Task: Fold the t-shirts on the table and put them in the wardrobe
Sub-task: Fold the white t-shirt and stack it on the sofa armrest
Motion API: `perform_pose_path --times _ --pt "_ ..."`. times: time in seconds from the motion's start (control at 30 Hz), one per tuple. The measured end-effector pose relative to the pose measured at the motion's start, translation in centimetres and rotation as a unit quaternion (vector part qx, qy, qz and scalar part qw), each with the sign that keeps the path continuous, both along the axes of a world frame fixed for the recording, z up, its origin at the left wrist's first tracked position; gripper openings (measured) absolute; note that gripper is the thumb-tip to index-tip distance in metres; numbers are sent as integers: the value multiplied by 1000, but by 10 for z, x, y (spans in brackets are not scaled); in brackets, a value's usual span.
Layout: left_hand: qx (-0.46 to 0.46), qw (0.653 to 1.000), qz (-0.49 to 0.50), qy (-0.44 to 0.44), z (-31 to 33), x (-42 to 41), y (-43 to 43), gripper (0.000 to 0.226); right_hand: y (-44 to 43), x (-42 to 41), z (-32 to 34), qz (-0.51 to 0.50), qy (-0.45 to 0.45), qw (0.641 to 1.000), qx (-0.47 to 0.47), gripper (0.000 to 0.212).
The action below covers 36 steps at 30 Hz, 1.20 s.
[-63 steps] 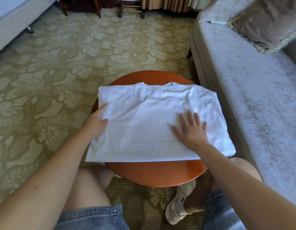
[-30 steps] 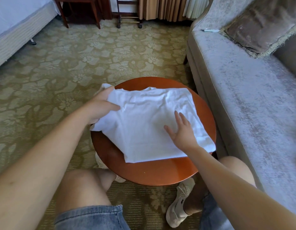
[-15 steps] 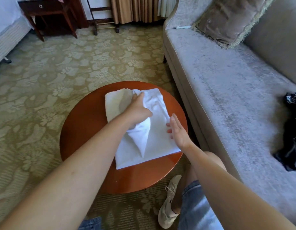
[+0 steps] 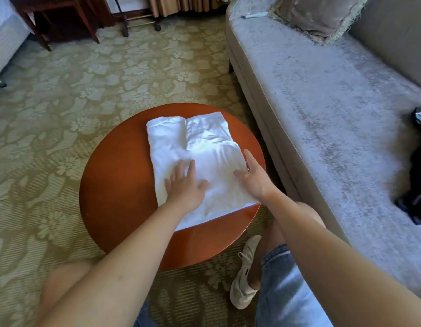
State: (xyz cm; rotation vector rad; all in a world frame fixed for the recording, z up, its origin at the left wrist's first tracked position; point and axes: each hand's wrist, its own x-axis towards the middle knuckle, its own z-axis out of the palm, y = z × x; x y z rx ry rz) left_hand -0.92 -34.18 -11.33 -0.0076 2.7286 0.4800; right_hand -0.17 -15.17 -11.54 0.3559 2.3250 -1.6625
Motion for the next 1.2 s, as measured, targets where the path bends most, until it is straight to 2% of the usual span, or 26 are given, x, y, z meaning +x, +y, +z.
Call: perform_pose_path --times 0.1,0.27,0.37,0.47,0.57,0.7,0.8,0.83,0.93,0.97,1.1,1.2 --pt "-41 999 -31 1 -14 11 -10 69 -5 5 1 18 -3 999 26 70" --pt "-81 994 -71 24 -20 17 -32 71 -7 12 -3 93 -6 990 103 75" --pt "-82 992 -91 30 -21 15 -40 72 -2 10 3 114 33 975 190 73" --pt "-87 990 -104 41 -24 12 -44 73 -8 13 8 123 144 923 335 58" --pt "-91 988 -112 59 -25 8 -49 75 -30 13 14 208 232 876 368 47" --pt "-96 985 -123 79 -26 6 -56 77 -59 -6 10 368 175 819 404 52" --pt "-85 984 -132 87 -25 8 -62 78 -64 -33 13 381 125 778 483 60" --pt "-83 983 -137 88 -24 7 -65 78 -60 -44 13 352 104 778 510 62" --pt "-81 981 -152 92 -22 6 -73 78 -43 -61 20 216 13 830 515 68" --pt "-81 980 -156 94 -22 5 -75 78 -41 -61 20 199 -5 833 516 69" --pt "-81 975 -183 94 -23 -3 -81 86 -55 -49 17 290 86 797 522 62" --pt "-87 974 -191 83 -21 -9 -89 93 -55 -40 13 296 73 822 481 60"
